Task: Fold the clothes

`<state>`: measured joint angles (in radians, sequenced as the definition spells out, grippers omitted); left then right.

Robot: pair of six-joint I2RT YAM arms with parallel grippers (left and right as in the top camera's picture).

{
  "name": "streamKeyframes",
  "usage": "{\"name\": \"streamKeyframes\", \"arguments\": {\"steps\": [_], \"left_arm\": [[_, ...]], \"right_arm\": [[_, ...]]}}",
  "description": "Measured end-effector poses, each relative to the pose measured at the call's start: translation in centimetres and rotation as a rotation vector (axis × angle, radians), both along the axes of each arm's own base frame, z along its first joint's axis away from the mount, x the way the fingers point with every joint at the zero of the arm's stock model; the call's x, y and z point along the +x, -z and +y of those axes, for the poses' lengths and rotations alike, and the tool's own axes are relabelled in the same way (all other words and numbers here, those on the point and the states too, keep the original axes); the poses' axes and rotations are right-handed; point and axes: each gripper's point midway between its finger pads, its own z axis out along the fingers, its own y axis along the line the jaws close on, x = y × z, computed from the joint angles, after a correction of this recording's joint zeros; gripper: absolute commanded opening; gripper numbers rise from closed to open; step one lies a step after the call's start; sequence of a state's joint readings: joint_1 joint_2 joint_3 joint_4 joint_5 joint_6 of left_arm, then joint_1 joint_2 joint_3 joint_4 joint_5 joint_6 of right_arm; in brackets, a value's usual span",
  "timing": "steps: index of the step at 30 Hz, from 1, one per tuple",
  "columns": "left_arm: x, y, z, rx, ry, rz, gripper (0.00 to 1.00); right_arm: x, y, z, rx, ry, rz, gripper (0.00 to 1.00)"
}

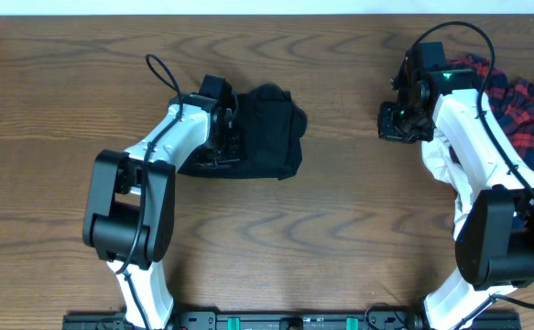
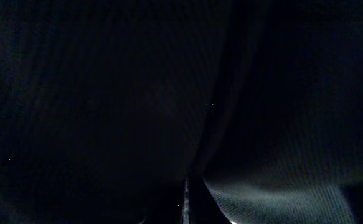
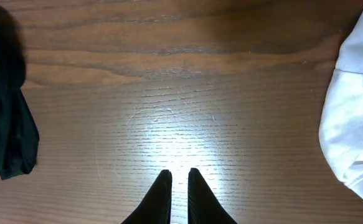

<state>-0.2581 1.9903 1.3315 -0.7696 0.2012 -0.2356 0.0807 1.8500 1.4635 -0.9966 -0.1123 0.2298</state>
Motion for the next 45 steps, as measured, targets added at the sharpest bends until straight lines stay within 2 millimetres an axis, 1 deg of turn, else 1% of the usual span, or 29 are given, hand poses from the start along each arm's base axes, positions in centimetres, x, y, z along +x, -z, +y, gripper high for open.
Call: {"name": "streamKeyframes", "arguments": {"steps": [2,4,5,8,10,11,13,15,19,21,26,29,32,33,36,41,45], "left_arm": [[0.4,-1.3,0.2,0.006,-0.001,-0.04,0.06],[1.1,-3.6,0.3,0.004,-0.004,-0.12,0.06],[1.6,-4.8,0.4,0.003,-0.006,-0.165,0.06],[3.7,-9.7,0.2,-0.025,-0.015,-0.351,0.06],[4.8,-12.5,0.1,-0.043,-0.022,-0.458,0.06],[5.3,-13.6,0.0,-0.051,-0.024,-0.5,0.06],[5.8,-14.2,-0.1,-0.058,-0.025,-0.534,0.07],[5.9,-13.7,-0.3,-0.053,-0.021,-0.527,0.06],[6.0,-11.4,-1.4,-0.044,0.005,-0.483,0.07],[6.1,-10.0,-2.3,-0.044,0.025,-0.461,0.07],[6.3,-6.2,-5.3,-0.066,0.085,-0.414,0.06],[5.4,-3.6,-6.6,-0.067,0.118,-0.351,0.06],[3.2,-0.3,-7.3,-0.053,0.144,-0.231,0.06],[2.7,0.3,-7.5,-0.05,0.147,-0.206,0.06],[2.0,0.2,-7.9,-0.05,0.147,-0.165,0.06],[1.2,0.2,-8.9,-0.052,0.172,-0.153,0.06],[0.8,-0.2,-8.6,-0.054,0.168,-0.14,0.06]], "right_arm": [[0.1,0.0,0.0,0.0,0.0,-0.005,0.1],[0.2,0.0,0.0,0.001,0.0,-0.01,0.1],[0.3,-0.1,0.0,0.001,0.0,-0.011,0.1],[0.3,-0.1,0.0,0.001,0.0,-0.014,0.1],[0.4,-0.1,0.0,0.001,0.0,-0.016,0.09],[0.4,-0.1,0.0,0.001,0.0,-0.017,0.09],[0.4,-0.1,0.0,0.001,0.0,-0.017,0.1],[0.4,-0.1,0.0,0.001,0.0,-0.017,0.09],[0.4,-0.1,0.0,0.001,0.0,-0.017,0.1],[0.4,-0.1,0.0,0.001,0.0,-0.017,0.1],[0.4,-0.1,0.0,0.001,0.0,-0.017,0.1],[0.4,-0.1,0.0,0.001,0.0,-0.017,0.1],[0.4,-0.1,0.0,0.001,0.0,-0.015,0.1],[0.3,-0.1,0.0,0.001,0.0,-0.014,0.09],[0.4,-0.1,0.0,0.001,0.0,-0.018,0.1],[0.4,-0.1,0.0,0.001,0.0,-0.017,0.09],[0.2,0.0,0.0,0.001,0.0,-0.009,0.09]]}}
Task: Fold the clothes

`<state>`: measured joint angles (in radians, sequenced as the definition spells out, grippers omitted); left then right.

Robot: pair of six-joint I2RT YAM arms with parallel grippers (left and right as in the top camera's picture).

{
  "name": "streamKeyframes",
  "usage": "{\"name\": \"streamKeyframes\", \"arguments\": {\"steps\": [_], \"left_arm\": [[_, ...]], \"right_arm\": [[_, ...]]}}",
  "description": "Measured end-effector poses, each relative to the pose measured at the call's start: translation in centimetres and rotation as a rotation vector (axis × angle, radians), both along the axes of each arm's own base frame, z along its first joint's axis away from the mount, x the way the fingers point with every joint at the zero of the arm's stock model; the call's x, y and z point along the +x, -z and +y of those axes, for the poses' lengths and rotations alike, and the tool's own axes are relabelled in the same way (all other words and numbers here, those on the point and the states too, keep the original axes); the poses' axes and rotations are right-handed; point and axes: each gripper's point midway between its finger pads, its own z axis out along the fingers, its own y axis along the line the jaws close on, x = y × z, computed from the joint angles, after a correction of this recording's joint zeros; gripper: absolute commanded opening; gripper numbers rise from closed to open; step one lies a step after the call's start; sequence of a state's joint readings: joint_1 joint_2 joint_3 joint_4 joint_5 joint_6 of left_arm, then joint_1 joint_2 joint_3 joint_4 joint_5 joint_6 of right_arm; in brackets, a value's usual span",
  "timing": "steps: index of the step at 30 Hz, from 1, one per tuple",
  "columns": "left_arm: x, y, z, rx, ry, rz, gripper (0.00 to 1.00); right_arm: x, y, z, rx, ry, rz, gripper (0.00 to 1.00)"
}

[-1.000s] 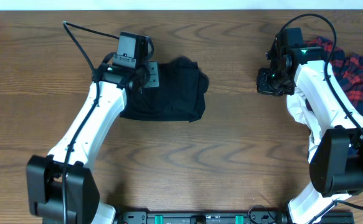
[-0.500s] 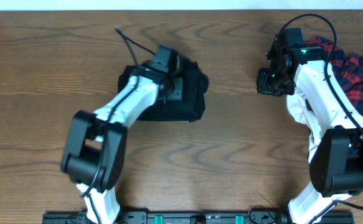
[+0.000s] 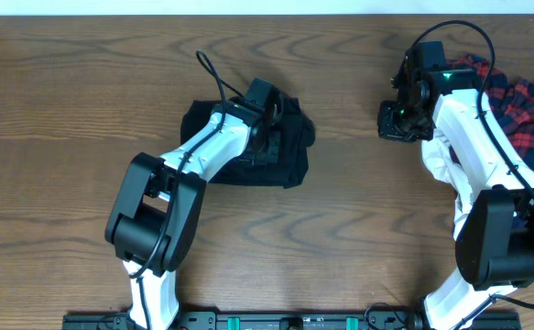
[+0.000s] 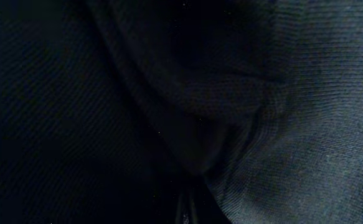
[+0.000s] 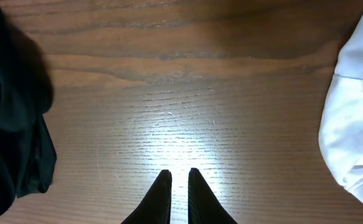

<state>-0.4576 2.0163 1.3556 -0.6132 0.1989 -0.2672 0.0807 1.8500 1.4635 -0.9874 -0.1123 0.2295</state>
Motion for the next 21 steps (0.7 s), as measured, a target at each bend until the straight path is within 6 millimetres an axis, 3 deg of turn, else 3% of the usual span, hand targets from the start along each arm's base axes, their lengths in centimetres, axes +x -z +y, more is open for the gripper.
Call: {"name": "streamKeyframes", "arguments": {"steps": [3,5,6,11,13,15,17,21], "left_arm": [[-0.6,-0.8,1.0,0.025,-0.013,-0.002,0.06],[-0.2,-2.5,2.1,0.042,-0.035,-0.051,0.06],[0.3,-3.7,2.7,0.046,-0.049,-0.087,0.06],[3.9,-12.1,7.3,0.024,-0.183,-0.345,0.06],[5.0,-14.2,9.7,0.023,-0.247,-0.406,0.06],[5.9,-14.6,12.1,0.03,-0.308,-0.428,0.06],[6.6,-13.9,14.2,0.04,-0.358,-0.415,0.06],[7.7,-11.3,16.2,0.012,-0.405,-0.364,0.06]], "right_arm": [[0.3,-0.1,0.4,0.015,-0.026,-0.015,0.09],[0.9,-0.4,1.1,0.044,-0.066,-0.048,0.07],[1.5,-0.6,2.0,0.072,-0.107,-0.078,0.01],[3.4,-2.0,6.5,0.162,-0.262,-0.211,0.01],[4.4,-2.8,8.6,0.18,-0.323,-0.281,0.01],[5.3,-3.7,10.9,0.192,-0.381,-0.358,0.01],[6.3,-4.8,13.1,0.19,-0.43,-0.447,0.01],[7.1,-6.6,17.2,0.179,-0.498,-0.57,0.01]]}}
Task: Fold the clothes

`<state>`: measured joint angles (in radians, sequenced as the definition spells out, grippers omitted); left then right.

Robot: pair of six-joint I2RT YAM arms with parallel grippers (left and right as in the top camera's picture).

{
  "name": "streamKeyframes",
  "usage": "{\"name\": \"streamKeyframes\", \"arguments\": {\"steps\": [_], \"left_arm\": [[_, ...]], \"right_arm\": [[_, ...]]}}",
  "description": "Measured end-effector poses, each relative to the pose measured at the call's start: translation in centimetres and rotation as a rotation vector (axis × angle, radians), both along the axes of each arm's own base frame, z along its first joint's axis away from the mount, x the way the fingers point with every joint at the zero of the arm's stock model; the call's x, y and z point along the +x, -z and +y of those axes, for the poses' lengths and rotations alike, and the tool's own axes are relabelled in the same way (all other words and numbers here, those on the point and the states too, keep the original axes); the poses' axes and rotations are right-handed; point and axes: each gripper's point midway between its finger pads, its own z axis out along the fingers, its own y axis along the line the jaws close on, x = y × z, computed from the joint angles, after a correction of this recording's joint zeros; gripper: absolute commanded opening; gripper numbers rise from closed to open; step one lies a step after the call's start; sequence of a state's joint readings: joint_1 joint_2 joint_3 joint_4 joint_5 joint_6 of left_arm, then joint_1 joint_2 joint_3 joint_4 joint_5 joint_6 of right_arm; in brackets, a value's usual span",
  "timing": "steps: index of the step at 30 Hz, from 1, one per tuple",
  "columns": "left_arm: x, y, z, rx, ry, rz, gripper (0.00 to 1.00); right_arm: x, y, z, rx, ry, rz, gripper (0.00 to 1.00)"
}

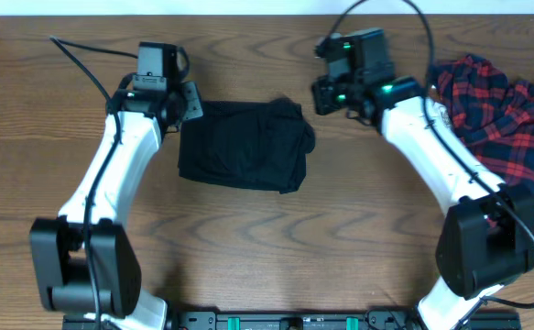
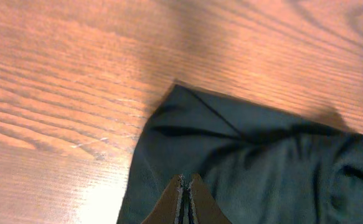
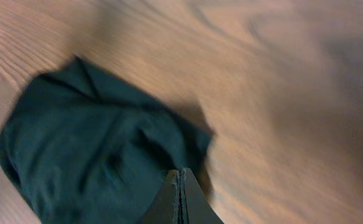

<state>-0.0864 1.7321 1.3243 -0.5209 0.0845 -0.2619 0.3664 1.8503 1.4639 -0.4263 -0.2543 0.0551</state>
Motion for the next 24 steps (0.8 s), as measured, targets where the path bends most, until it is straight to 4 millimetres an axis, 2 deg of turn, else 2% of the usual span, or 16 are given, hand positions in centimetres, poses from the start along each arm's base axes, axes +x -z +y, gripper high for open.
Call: {"name": "streamKeyframes", "arguments": {"steps": [3,5,9,14,17,18,24], "left_arm": [[0.1,2.2,-0.2,-0.028,0.008,0.051,0.06],[0.0,3.7,-0.6,-0.039,0.018,0.089,0.06],[-0.5,6.8,-1.4,-0.067,0.04,0.168,0.06],[-1.6,10.2,-2.3,-0.106,0.059,0.269,0.06],[-2.4,11.9,-2.4,-0.113,0.06,0.328,0.06],[-2.4,11.8,-2.4,-0.113,0.059,0.333,0.06],[-2.5,12.0,-2.1,-0.1,0.051,0.362,0.06]], "right_arm": [[-0.6,-0.3,2.6,-0.003,-0.043,-0.035,0.01],[-1.3,0.3,4.1,-0.01,-0.073,-0.027,0.01],[-2.5,4.3,5.7,-0.061,-0.101,0.052,0.01],[-3.6,10.8,5.2,-0.139,-0.078,0.199,0.01],[-4.4,13.8,4.6,-0.178,-0.065,0.274,0.01],[-4.6,14.7,4.3,-0.192,-0.06,0.295,0.01],[-4.4,14.8,3.1,-0.208,-0.017,0.326,0.02]]}}
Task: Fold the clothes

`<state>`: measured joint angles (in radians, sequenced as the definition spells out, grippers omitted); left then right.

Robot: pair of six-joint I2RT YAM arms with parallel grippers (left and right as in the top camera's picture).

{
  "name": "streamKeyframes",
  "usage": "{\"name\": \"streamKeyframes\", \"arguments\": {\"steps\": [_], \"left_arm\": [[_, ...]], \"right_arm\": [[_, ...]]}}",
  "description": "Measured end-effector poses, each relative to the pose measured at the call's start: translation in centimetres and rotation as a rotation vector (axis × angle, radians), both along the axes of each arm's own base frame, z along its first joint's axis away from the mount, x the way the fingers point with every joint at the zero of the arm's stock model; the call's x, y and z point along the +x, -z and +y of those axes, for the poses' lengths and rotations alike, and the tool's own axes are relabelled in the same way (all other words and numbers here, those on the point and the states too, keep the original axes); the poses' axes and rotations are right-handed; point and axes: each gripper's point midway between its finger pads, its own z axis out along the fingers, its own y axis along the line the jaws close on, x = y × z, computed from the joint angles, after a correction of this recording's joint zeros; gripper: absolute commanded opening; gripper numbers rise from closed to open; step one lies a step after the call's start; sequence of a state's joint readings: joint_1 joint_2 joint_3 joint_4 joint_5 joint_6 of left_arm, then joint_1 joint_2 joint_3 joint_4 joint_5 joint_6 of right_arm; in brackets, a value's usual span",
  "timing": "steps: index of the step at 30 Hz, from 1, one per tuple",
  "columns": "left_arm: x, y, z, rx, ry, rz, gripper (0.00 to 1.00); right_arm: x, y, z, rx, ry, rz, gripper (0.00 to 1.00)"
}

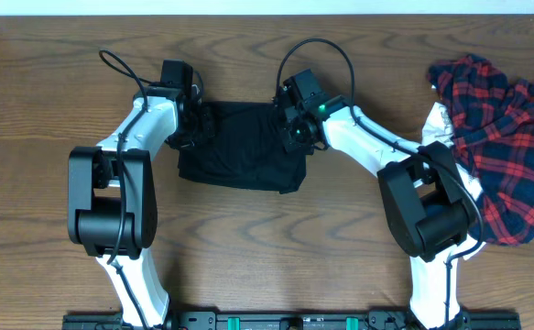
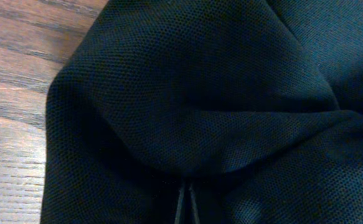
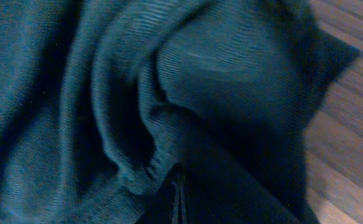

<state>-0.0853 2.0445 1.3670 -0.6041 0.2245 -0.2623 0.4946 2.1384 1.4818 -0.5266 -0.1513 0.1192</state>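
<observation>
A black garment (image 1: 248,154) lies as a rough rectangle in the middle of the wooden table (image 1: 340,247). My left gripper (image 1: 202,124) is down on its far left corner. In the left wrist view the shut tips (image 2: 184,202) rest against the black cloth (image 2: 200,93). My right gripper (image 1: 294,131) is down on the far right corner. In the right wrist view its shut tips (image 3: 178,193) sit among rumpled folds of the cloth (image 3: 106,93). No cloth shows between either pair of fingers.
A red and blue plaid shirt (image 1: 500,137) is heaped at the table's right edge, with a bit of white cloth (image 1: 434,126) at its left side. Bare wood shows in front of the black garment.
Both grippers were raised above the garment's far corners. Now both are lowered onto the black cloth, left on the far left corner, right on the far right corner, still shut.
My left gripper was buried in the bunched black garment while the right one stayed by the plaid shirt. Then the left had moved further right on the cloth. After that the garment lay flatter with both grippers lifted over it. Now both touch it.
</observation>
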Motion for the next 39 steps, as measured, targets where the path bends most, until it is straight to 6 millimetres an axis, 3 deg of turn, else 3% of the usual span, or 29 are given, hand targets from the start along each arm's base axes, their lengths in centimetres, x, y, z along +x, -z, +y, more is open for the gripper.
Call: {"name": "streamKeyframes", "arguments": {"steps": [7,12,16,28,31,33,36,39], "left_arm": [[0.0,0.0,0.8,-0.032,-0.027,0.01,0.06],[-0.4,0.0,2.9,-0.062,-0.103,0.042,0.06],[-0.5,0.0,4.4,-0.072,-0.15,0.053,0.06],[-0.7,-0.7,4.6,-0.063,-0.121,0.022,0.06],[-0.8,-2.5,5.6,-0.022,-0.125,-0.025,0.06],[-0.5,-5.3,6.3,-0.002,-0.131,-0.097,0.06],[-0.1,-10.0,6.8,0.014,-0.137,-0.216,0.06],[-1.1,-12.7,6.6,0.02,-0.132,-0.25,0.06]], "right_arm": [[1.2,0.1,-2.8,0.0,0.1,0.024,0.01],[1.9,0.7,-5.0,-0.01,0.166,0.046,0.02],[2.0,0.6,-4.9,-0.008,0.166,0.038,0.02],[1.9,0.5,-4.4,-0.012,0.157,0.032,0.06],[2.0,-0.2,-4.6,-0.012,0.161,0.019,0.08],[2.3,-1.6,-4.8,-0.009,0.168,-0.011,0.09],[3.0,-5.4,-4.8,0.018,0.173,-0.093,0.09],[3.2,-9.4,-3.9,0.07,0.159,-0.175,0.09]]}}
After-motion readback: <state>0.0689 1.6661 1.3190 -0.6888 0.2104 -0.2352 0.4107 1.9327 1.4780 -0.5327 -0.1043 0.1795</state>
